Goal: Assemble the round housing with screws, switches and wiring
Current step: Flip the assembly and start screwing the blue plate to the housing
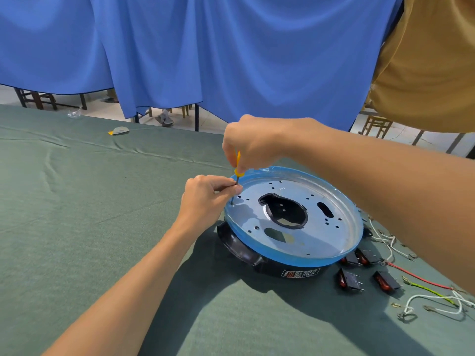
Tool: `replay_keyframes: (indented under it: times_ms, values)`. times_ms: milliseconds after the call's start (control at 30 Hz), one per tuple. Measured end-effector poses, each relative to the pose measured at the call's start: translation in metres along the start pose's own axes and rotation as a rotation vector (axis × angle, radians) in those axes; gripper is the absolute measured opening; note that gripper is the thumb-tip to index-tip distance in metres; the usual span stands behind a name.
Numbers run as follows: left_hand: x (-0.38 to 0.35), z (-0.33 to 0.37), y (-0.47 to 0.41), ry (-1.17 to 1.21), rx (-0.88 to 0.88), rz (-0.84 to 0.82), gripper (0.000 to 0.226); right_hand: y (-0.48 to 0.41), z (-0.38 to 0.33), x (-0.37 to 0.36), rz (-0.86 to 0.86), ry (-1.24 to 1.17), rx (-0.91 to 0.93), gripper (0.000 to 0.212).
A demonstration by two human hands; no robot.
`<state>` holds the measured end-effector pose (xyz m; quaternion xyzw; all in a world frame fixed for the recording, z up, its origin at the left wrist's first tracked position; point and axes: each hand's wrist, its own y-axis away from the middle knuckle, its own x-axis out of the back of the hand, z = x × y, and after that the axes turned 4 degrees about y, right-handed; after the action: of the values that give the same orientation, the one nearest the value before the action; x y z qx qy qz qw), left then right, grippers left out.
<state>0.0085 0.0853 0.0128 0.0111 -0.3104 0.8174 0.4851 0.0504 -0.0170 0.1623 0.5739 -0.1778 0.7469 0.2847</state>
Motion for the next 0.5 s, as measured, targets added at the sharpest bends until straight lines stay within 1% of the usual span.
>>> replay_keyframes:
  times_ms: [67, 167, 233, 300, 400, 500]
  values:
    - [0.0, 0.001, 0.0, 0.016, 0.002, -0.008, 0.015, 0.0, 0.001, 0.0, -0.043, -0.025, -0.02, 0.008]
    - [0.002, 0.004, -0.003, 0.006, -0.006, -0.054, 0.014, -0.008, 0.003, 0.0, -0.146, -0.1, -0.13, 0.021]
    - [0.002, 0.005, -0.008, 0.007, 0.012, -0.073, 0.012, -0.014, 0.004, -0.001, -0.173, -0.167, -0.205, 0.026]
    - [0.001, 0.006, -0.01, 0.009, 0.02, -0.07, 0.01, -0.017, 0.006, -0.002, -0.188, -0.225, -0.234, 0.027]
    - [-0.001, 0.007, -0.01, -0.016, 0.014, -0.078, 0.01, -0.01, 0.011, 0.001, -0.188, -0.19, -0.146, 0.027]
    - [0.002, 0.004, -0.012, 0.012, 0.032, -0.078, 0.008, -0.004, 0.014, 0.002, -0.101, 0.04, 0.009, 0.017]
